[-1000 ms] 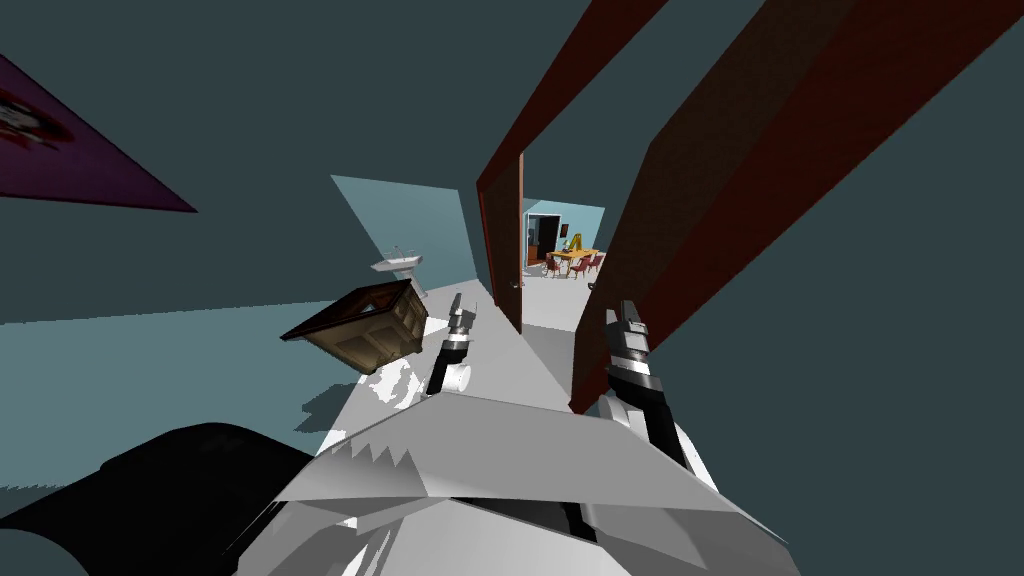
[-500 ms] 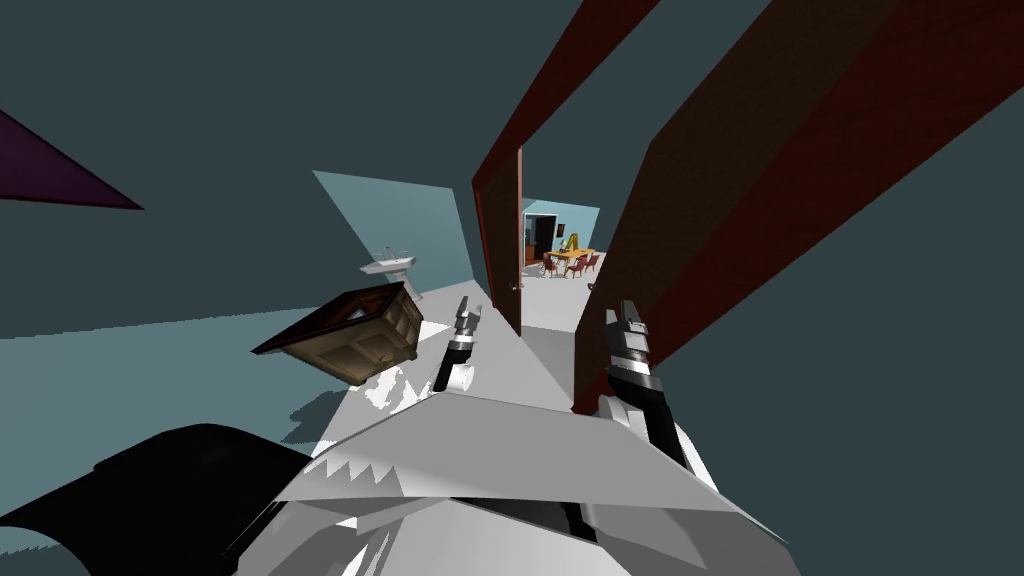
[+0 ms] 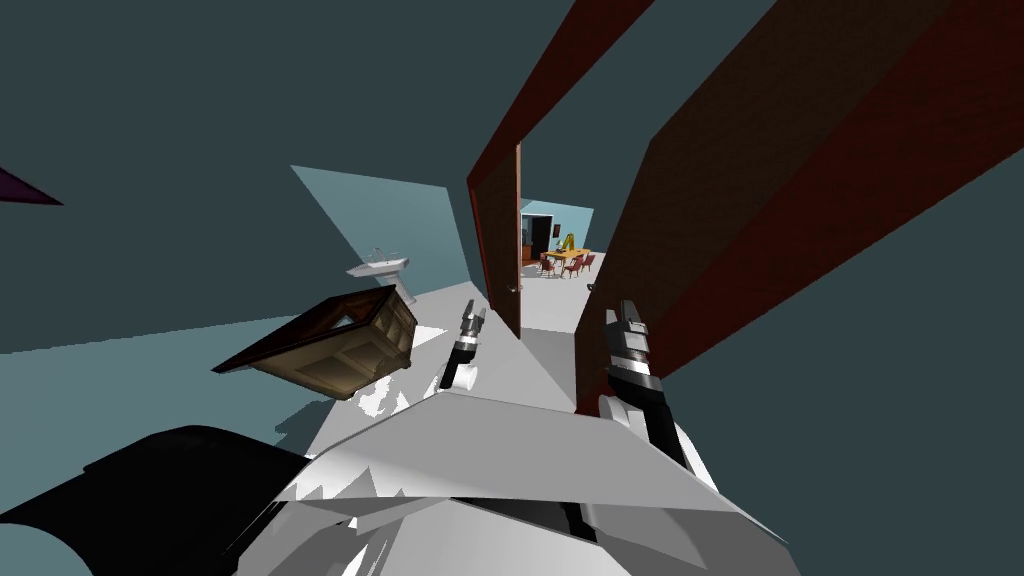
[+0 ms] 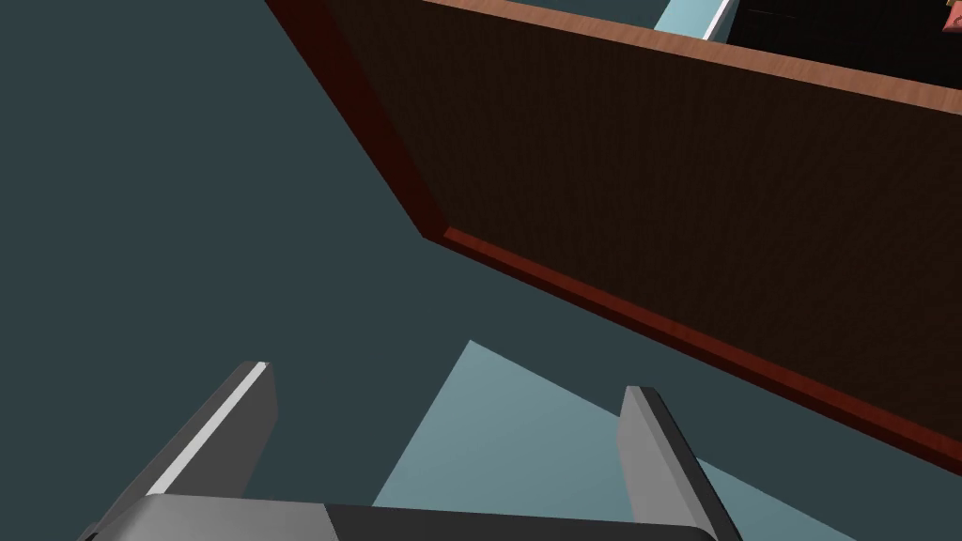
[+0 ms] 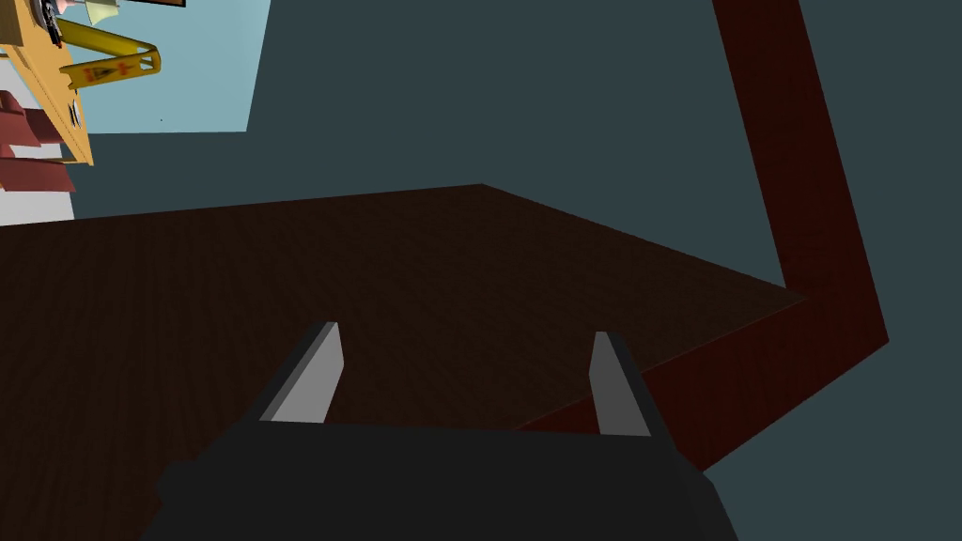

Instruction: Push the door open

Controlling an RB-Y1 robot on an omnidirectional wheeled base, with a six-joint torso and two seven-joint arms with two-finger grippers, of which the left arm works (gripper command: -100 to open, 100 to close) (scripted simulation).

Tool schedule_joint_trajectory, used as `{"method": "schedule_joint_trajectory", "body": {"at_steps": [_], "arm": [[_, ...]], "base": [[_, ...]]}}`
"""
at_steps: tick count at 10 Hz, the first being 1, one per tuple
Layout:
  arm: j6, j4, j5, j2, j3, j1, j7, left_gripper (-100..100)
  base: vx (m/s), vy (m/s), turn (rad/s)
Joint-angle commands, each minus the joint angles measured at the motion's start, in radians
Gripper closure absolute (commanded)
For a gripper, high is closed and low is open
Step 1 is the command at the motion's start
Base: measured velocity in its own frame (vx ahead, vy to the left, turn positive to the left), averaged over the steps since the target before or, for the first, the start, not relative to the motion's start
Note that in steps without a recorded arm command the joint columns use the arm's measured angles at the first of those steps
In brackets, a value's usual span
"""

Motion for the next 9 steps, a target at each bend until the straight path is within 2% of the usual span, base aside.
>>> {"method": "schedule_joint_trajectory", "body": {"at_steps": [1,9], "arm": [[-0.007,0.029,-0.002,0.003,-0.007,-0.011,0.001,-100],[-0.054,0.212,-0.012,0.018,-0.039,-0.082,0.006,-100]], "base": [[0.104,0.056,-0.068],[0.083,0.07,-0.078]]}}
